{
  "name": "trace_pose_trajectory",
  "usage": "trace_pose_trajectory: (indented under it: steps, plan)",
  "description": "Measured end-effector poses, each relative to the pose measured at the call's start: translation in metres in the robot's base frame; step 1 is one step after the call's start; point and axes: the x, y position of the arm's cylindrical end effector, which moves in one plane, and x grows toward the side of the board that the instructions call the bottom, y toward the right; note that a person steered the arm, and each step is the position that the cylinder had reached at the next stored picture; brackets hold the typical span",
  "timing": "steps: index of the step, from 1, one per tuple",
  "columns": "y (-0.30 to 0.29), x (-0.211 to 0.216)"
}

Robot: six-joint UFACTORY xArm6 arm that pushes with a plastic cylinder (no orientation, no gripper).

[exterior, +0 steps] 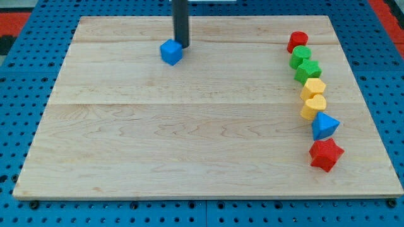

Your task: Move the blue cube towards center left

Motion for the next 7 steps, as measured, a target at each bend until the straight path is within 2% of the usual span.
trace_pose_trajectory:
  steps: [1,2,3,5,6,7]
  plan:
    - [-0.053,0.041]
    - [-0.053,0.055]
    - [-0.003,0.077]
    - [-0.103,0.084]
    - [-0.125,0.084]
    - [-0.042,0.062]
